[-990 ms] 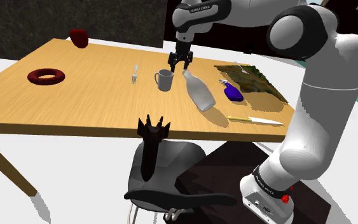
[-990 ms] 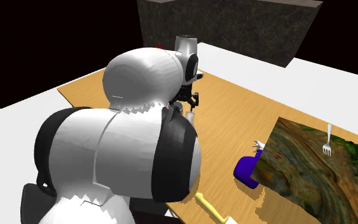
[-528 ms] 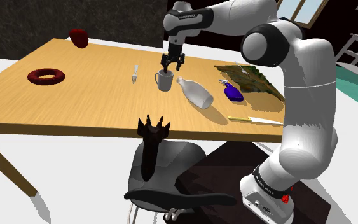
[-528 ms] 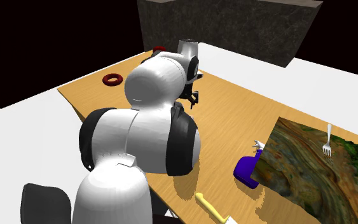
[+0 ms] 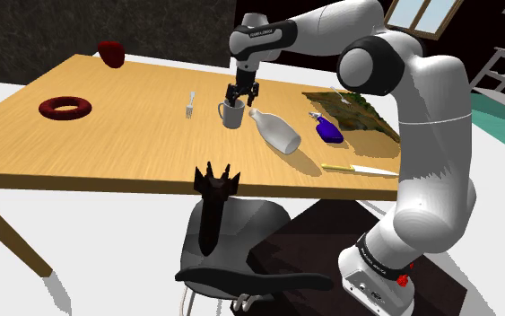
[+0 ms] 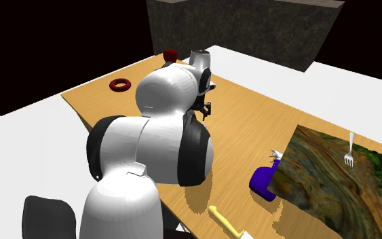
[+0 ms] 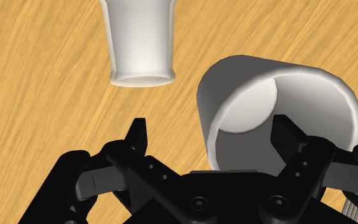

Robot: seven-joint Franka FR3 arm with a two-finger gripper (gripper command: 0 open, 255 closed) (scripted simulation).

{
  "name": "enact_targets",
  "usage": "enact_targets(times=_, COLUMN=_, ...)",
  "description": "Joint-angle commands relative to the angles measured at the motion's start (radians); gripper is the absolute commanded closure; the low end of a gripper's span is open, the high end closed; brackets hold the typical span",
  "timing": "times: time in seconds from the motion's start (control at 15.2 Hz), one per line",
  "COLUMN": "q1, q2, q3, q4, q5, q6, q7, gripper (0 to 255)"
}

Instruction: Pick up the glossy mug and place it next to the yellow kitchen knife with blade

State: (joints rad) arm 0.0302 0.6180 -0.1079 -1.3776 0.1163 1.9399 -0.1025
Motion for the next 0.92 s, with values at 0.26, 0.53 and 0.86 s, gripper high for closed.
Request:
enact_targets(times=0.26, q1=0.000, q2=0.001, q3=0.000, q4=0.000, q5=0.000, q6=0.001, q7=0.000, gripper=255)
enact_targets(times=0.53, q1=0.000, q2=0.001, q3=0.000, q4=0.000, q5=0.000, q6=0.001, q7=0.000, gripper=255)
enact_targets(times=0.86, q1=0.000, q2=0.001, q3=0.000, q4=0.000, q5=0.000, q6=0.001, q7=0.000, gripper=255)
